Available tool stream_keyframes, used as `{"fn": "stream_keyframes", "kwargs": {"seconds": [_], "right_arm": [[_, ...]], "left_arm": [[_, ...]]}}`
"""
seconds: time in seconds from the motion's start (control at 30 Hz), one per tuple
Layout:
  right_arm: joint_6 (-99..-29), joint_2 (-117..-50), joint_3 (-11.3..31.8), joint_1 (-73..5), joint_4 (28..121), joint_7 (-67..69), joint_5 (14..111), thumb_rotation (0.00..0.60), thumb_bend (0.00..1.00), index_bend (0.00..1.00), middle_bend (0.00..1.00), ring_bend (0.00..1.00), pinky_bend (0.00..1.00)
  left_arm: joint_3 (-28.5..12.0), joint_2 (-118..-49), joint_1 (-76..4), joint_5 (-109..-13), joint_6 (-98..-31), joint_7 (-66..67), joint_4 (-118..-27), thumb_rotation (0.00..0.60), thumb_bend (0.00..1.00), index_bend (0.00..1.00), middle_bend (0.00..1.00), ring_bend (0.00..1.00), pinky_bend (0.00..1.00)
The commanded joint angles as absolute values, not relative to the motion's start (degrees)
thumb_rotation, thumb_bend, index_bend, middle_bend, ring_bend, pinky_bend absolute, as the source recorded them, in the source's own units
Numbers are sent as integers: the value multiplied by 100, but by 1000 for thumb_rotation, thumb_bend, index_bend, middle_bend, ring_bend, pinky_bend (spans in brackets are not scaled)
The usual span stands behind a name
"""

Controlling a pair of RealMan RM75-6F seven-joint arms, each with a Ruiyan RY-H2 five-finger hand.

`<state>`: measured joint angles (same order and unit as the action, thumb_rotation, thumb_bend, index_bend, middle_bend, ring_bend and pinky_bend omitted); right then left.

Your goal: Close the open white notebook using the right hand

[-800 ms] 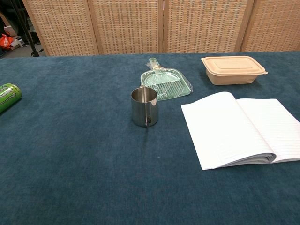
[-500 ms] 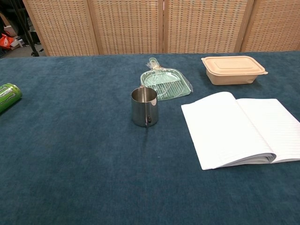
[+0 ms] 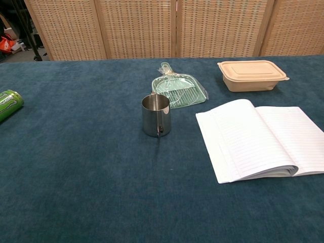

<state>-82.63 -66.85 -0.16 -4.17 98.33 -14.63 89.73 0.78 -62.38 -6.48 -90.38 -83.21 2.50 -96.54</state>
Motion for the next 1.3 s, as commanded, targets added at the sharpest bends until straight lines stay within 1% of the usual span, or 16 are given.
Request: {"fn": "stream_keyframes", "kwargs": {"seconds": [0.03, 0.37, 0.53, 0.73, 0.93, 1.3], "right_arm": [[-8258, -6723, -29, -419, 9820, -1505, 8987, 600, 260, 0, 0, 0, 0], [-8172, -6878, -55, -417, 9846, -1787, 8888, 600, 260, 0, 0, 0, 0], [-8069, -6997, -102, -377, 10105, -2215, 8682, 600, 260, 0, 0, 0, 0], [-7963, -7215, -54, -464, 10435, -2755, 8603, 600, 260, 0, 0, 0, 0], [-7764, -7544, -12, -585, 10723, -3287, 8398, 600, 260, 0, 0, 0, 0], [-7663, -7985, 299, -844, 11097, -4101, 7905, 600, 260, 0, 0, 0, 0]], "left_arm": [[91, -6233, -651, -9060, -8317, 240, -9653, 600, 189, 0, 0, 0, 0], [91, -6204, -651, -9150, -8387, 171, -9690, 600, 187, 0, 0, 0, 0], [75, -6224, -671, -9123, -8354, 222, -9716, 600, 188, 0, 0, 0, 0], [79, -6221, -668, -9123, -8359, 226, -9720, 600, 187, 0, 0, 0, 0], [66, -6199, -661, -9110, -8384, 145, -9698, 600, 188, 0, 0, 0, 0], [62, -6190, -667, -9102, -8377, 100, -9679, 600, 188, 0, 0, 0, 0]]}}
